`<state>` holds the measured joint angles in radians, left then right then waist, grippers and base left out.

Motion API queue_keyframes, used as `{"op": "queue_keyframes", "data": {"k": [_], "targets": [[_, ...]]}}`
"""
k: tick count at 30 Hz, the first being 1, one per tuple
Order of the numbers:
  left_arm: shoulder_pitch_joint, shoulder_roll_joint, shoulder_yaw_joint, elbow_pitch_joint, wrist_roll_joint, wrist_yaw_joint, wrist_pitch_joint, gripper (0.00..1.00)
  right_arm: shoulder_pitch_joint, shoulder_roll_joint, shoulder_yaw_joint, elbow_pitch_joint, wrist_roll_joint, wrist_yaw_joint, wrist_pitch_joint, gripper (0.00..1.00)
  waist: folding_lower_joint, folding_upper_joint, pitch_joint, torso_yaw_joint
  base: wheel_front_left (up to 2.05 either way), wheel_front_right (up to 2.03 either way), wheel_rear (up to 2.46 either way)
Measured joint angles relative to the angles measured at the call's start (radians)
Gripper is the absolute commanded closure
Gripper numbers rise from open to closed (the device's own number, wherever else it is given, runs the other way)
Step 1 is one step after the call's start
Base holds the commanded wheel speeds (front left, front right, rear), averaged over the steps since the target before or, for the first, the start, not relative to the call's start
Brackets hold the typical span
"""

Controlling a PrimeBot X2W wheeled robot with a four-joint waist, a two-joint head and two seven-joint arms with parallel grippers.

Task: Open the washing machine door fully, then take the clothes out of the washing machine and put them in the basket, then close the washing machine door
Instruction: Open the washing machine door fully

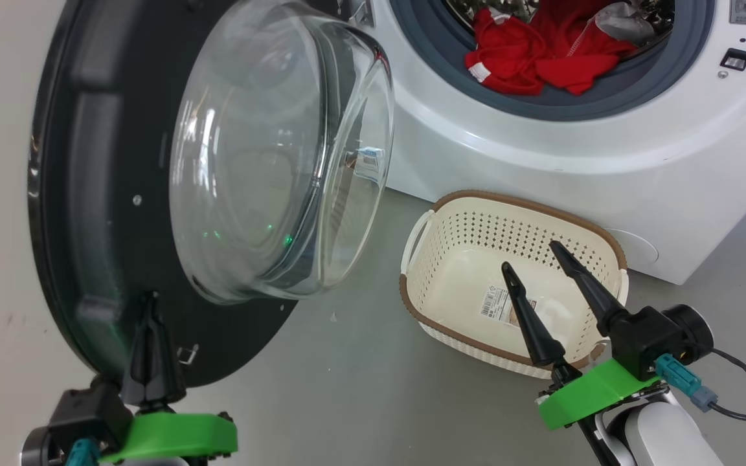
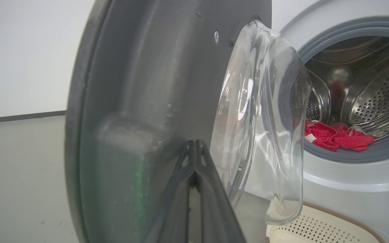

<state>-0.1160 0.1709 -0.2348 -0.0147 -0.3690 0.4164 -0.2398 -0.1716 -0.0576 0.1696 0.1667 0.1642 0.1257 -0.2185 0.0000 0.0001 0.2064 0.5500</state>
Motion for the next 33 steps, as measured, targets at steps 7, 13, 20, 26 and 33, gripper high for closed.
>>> {"op": "queue_keyframes", "data": {"k": [7,13,20,26,33], "targets": [[-0.036,0.000,0.046,0.054,-0.009,-0.001,-0.005,1.00,0.000,0.000,-0.001,-0.004,-0.007,0.000,0.009,0.00,0.0000,0.0000,0.002,-0.002,0.00,0.00,0.00],[-0.073,-0.032,0.105,0.069,-0.067,-0.049,-0.010,1.00,0.000,0.000,-0.002,-0.010,-0.015,0.000,0.018,0.00,0.0000,0.0000,0.009,-0.002,0.00,0.00,0.00],[-0.120,-0.075,0.173,0.100,-0.074,-0.102,-0.013,1.00,0.000,0.000,-0.004,-0.021,-0.034,0.000,0.035,0.00,0.0000,0.0000,0.024,-0.004,0.00,0.00,0.00],[-0.163,-0.100,0.240,0.154,-0.070,-0.148,-0.013,1.00,0.000,0.000,-0.006,-0.038,-0.052,0.000,0.048,0.00,0.0000,0.0000,0.033,-0.007,0.00,0.00,0.00],[-0.208,-0.123,0.310,0.219,-0.051,-0.191,-0.014,1.00,0.000,0.000,-0.017,-0.054,-0.062,0.000,0.067,0.00,0.0000,0.0000,0.044,-0.009,0.00,0.00,0.00]]}}
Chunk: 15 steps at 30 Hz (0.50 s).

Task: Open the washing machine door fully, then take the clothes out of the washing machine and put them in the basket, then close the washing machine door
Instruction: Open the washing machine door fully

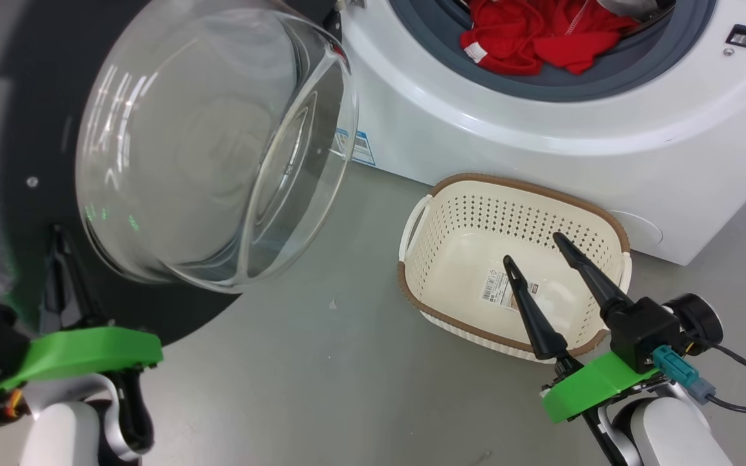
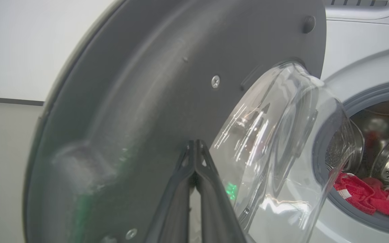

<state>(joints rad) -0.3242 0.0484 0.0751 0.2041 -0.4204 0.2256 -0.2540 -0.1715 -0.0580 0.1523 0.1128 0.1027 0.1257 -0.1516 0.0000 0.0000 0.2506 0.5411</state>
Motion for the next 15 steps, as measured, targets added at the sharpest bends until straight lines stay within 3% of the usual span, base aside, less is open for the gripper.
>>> {"op": "queue_keyframes", "data": {"k": [15], "targets": [[-0.100,-0.026,0.161,0.173,0.033,-0.095,0.000,1.00,0.004,0.000,-0.002,-0.020,-0.011,0.000,0.021,0.00,0.0000,0.0000,0.016,-0.003,0.00,0.00,0.00]]}}
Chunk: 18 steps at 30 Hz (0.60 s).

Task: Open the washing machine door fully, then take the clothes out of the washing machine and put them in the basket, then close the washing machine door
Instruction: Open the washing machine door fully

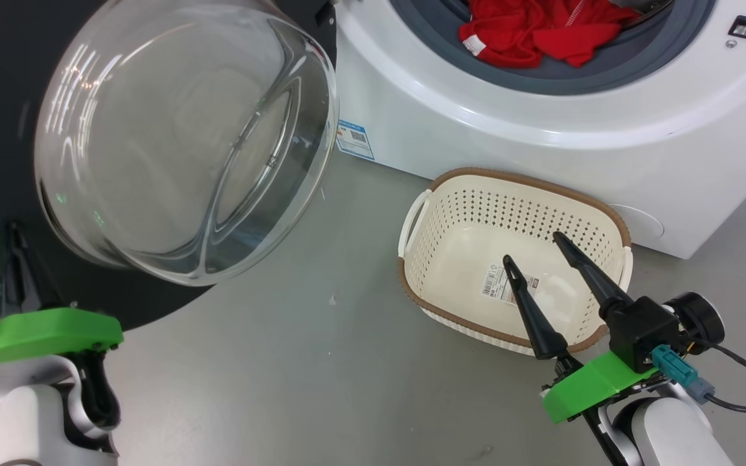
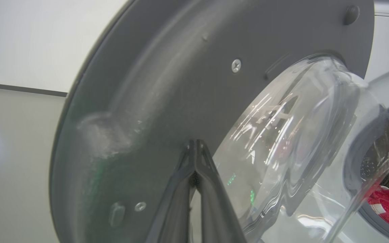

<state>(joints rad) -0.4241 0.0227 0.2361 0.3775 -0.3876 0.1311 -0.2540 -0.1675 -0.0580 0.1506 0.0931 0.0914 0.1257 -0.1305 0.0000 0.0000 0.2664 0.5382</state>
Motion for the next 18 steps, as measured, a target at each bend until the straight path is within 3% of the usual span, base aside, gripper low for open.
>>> {"op": "queue_keyframes", "data": {"k": [18], "targets": [[-0.143,-0.012,0.183,0.202,0.006,-0.090,0.000,1.00,0.000,0.000,0.019,-0.006,-0.015,0.000,0.017,0.00,0.0000,0.0000,0.001,-0.007,0.00,0.00,0.00]]}}
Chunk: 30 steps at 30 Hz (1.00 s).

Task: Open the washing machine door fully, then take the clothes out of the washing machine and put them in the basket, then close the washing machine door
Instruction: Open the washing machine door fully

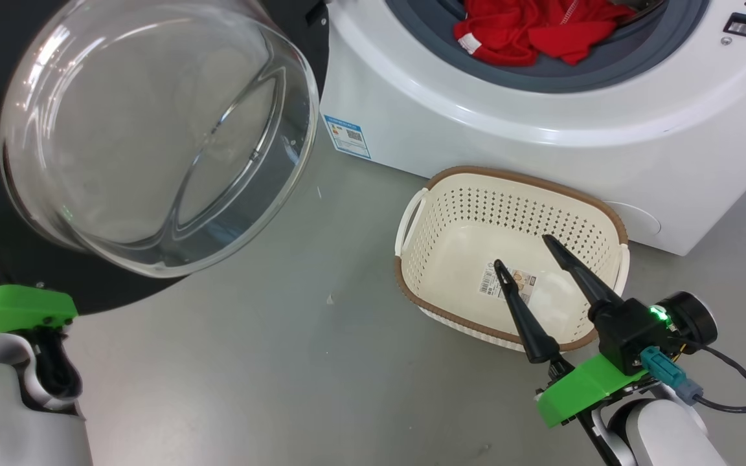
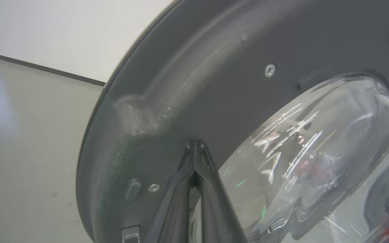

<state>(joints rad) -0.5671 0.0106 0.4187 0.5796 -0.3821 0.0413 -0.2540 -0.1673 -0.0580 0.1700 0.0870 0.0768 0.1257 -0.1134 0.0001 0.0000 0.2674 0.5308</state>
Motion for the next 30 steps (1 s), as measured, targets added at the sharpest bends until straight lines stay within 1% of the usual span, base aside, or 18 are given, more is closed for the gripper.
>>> {"op": "queue_keyframes", "data": {"k": [3,7,11,15,20,21,22,23,24,28,30], "targets": [[-0.025,-0.001,0.033,0.036,0.004,-0.013,0.000,1.00,0.000,0.000,0.001,-0.004,-0.017,0.000,0.005,0.00,0.0000,0.0000,0.004,-0.001,0.00,0.00,0.00],[-0.044,-0.001,0.065,0.069,0.024,-0.018,0.000,1.00,0.000,0.000,0.000,-0.008,-0.019,0.000,0.009,0.00,0.0000,0.0000,0.007,-0.003,0.00,0.00,0.00],[-0.052,-0.002,0.089,0.083,0.051,-0.035,0.000,1.00,0.000,0.000,-0.005,-0.012,-0.020,0.000,0.009,0.00,0.0000,0.0000,0.004,-0.005,0.00,0.00,0.00],[-0.052,-0.003,0.112,0.069,0.074,-0.052,0.000,1.00,0.000,0.000,-0.014,-0.014,-0.020,0.000,0.009,0.00,0.0000,0.0000,-0.003,-0.009,0.00,0.00,0.00],[-0.051,-0.004,0.117,0.000,0.084,-0.078,0.000,1.00,0.000,0.000,-0.022,-0.012,-0.016,0.000,0.002,0.00,0.0000,0.0000,-0.007,-0.019,0.00,0.00,0.00],[-0.051,-0.004,0.114,-0.018,0.082,-0.083,0.000,0.67,0.000,0.000,-0.022,-0.011,-0.015,0.000,-0.002,0.00,0.0000,0.0000,-0.008,-0.022,0.00,0.00,0.00],[-0.048,-0.003,0.105,-0.036,0.077,-0.086,0.000,0.48,0.000,0.000,-0.022,-0.010,-0.013,0.000,-0.003,0.00,0.0000,0.0001,-0.009,-0.025,0.00,0.00,0.00],[-0.044,-0.003,0.094,-0.057,0.070,-0.086,0.000,0.04,0.000,0.000,-0.023,-0.007,-0.009,0.000,-0.007,0.00,0.0000,0.0000,-0.011,-0.029,0.00,0.00,0.00],[-0.039,-0.003,0.081,-0.081,0.061,-0.086,0.000,0.00,0.000,0.000,-0.024,-0.003,-0.004,0.000,-0.012,0.00,-0.0001,0.0000,-0.012,-0.032,0.00,0.00,0.00],[0.017,-0.002,0.007,-0.201,0.025,-0.084,-0.002,0.00,0.000,0.000,-0.031,0.012,0.020,0.000,-0.030,0.00,0.0000,0.0000,-0.022,-0.047,0.00,0.00,0.00],[0.050,-0.002,-0.038,-0.265,0.002,-0.074,-0.003,0.00,-0.001,0.000,-0.035,0.021,0.025,0.000,-0.042,0.00,-0.0001,0.0000,-0.026,-0.057,0.00,0.00,0.00]]}}
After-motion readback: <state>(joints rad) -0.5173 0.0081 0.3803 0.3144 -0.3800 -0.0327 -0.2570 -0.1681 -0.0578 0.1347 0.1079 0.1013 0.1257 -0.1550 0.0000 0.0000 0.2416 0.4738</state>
